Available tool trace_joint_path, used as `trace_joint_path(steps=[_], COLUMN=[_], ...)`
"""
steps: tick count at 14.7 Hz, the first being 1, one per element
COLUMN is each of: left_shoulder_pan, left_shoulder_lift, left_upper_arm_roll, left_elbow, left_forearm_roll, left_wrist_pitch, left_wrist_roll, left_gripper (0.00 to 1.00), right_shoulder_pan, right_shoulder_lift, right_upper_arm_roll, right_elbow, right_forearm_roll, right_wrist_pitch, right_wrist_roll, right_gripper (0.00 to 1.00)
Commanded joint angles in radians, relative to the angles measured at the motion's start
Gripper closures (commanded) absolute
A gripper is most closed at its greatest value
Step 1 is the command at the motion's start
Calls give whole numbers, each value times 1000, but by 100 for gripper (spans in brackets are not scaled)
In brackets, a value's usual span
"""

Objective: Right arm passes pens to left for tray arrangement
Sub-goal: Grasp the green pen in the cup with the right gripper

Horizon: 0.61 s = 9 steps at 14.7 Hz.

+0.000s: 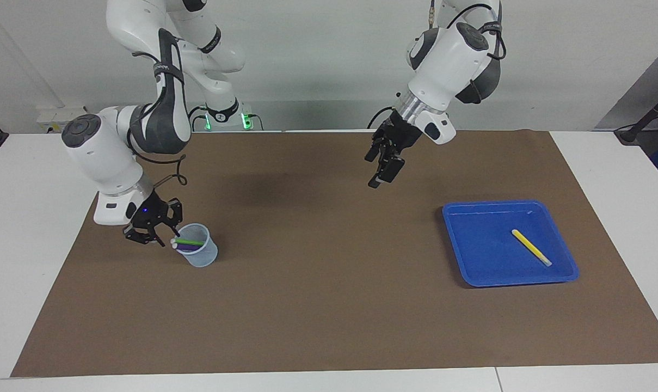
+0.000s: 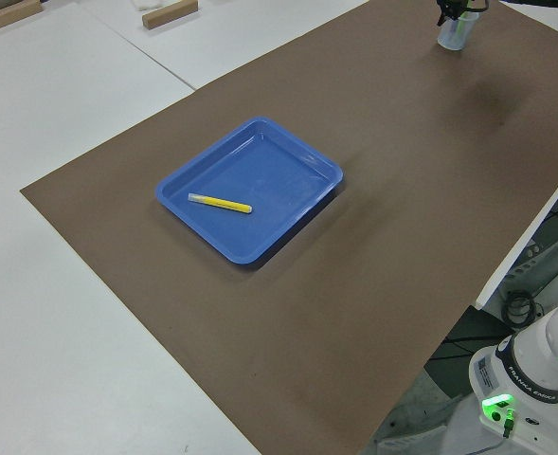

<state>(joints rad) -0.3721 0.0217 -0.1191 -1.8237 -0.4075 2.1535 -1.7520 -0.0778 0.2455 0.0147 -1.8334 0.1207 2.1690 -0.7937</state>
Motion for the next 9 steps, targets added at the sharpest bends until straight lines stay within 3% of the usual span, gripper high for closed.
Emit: trace_joint_path(steps=[1,9], left_shoulder_pan=[-14,-14], left_shoulder_lift=[-29,-28], left_upper_arm_roll=[10,10], left_elbow=[-39,-39], left_forearm_roll=[-19,-19], left_wrist_pitch=[23,37], left_wrist_roll=[-12,-14], left_gripper=[0,0], right_shoulder_pan=[-17,-7], right_shoulder_lift=[21,31], right_upper_arm_roll=[7,7], right_elbow=[6,5], right_forearm_roll=[30,33], right_wrist_pitch=[28,20], right_wrist_roll=[-29,14], right_gripper=[62,68])
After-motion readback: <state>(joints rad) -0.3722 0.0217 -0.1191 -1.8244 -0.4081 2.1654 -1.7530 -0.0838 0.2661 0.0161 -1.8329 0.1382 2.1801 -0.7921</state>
